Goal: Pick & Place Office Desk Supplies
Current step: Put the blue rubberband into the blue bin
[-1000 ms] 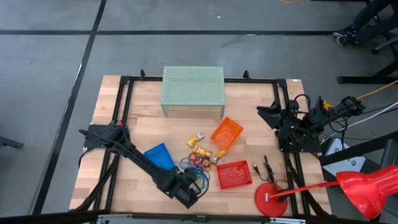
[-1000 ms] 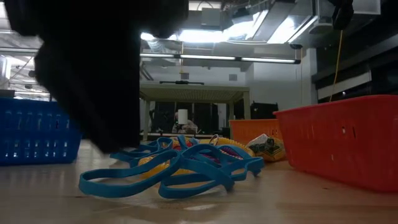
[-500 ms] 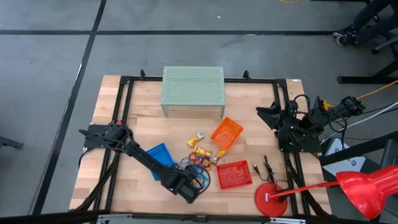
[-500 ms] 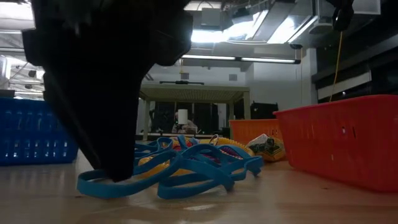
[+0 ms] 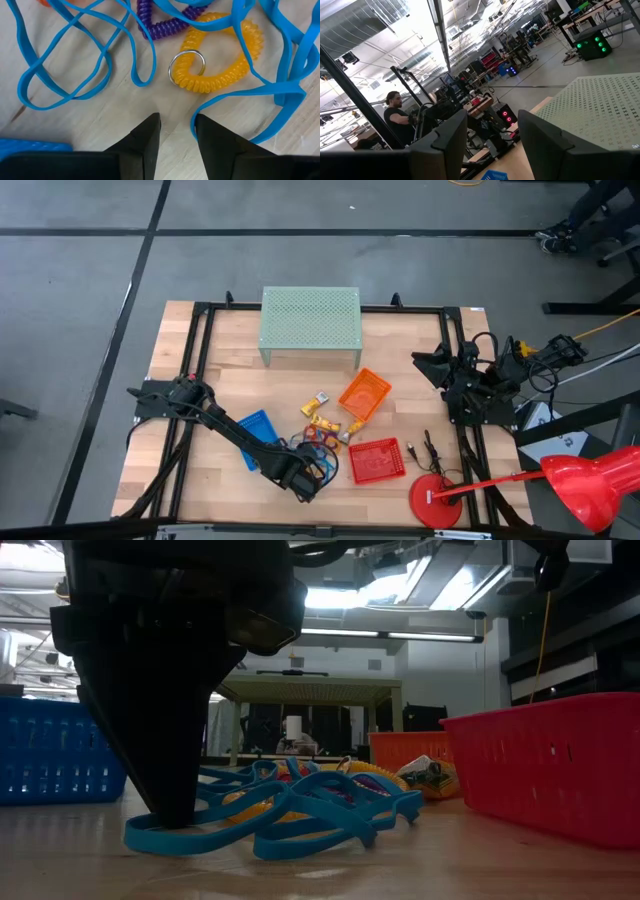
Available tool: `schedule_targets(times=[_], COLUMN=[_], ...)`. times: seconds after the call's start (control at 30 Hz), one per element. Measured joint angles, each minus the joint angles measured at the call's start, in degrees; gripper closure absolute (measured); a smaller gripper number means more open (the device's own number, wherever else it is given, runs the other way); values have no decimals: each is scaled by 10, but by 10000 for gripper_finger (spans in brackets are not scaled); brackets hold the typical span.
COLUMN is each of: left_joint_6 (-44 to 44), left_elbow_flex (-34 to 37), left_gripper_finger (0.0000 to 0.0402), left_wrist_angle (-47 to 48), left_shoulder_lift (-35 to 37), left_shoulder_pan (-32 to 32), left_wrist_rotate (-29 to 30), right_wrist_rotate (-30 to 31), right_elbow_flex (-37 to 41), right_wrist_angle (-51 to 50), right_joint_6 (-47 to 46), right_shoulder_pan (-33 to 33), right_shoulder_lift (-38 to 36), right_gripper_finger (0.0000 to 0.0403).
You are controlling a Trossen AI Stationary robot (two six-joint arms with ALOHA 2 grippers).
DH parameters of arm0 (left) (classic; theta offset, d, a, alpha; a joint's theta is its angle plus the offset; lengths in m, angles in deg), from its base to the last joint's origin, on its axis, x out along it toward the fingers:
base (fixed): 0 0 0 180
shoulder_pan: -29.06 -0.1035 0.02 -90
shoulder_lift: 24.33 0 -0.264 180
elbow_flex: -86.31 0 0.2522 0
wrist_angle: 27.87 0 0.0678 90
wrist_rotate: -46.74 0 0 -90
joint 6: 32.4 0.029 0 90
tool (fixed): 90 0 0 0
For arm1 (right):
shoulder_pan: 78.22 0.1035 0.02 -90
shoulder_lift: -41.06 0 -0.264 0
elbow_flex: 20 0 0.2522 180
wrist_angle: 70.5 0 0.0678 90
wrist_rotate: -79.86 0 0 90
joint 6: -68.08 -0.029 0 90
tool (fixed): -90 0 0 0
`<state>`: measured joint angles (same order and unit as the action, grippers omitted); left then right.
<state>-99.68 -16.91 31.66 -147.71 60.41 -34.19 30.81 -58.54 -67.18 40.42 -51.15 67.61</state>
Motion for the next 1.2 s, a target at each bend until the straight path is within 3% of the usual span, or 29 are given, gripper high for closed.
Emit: schedule_targets(times=[0.17, 0.4, 0.83, 1.07, 1.2], left_joint_6=[10, 20, 42, 14, -23], left_elbow_flex=[0, 0, 1, 1, 2], left_gripper_finger=[296, 393, 400, 400, 400], left_wrist_angle=[-2, -17, -30, 40, 132], left_shoulder_lift=[-1, 1, 86, 167, 206], left_shoulder_pan=[-1, -15, -41, -41, -28], left_wrist_rotate=[2, -22, -62, -60, -38], right_wrist_rotate=[0, 2, 2, 2, 2], right_elbow_flex=[0, 0, 0, 0, 0], right_wrist_angle=[-2, -2, -5, -5, -5], right_joint_6=[0, 0, 2, 17, 21], right_shoulder_pan=[0, 0, 0, 0, 0], right_shoulder_lift=[0, 0, 0, 0, 0], right_gripper_finger=[225, 225, 225, 225, 224])
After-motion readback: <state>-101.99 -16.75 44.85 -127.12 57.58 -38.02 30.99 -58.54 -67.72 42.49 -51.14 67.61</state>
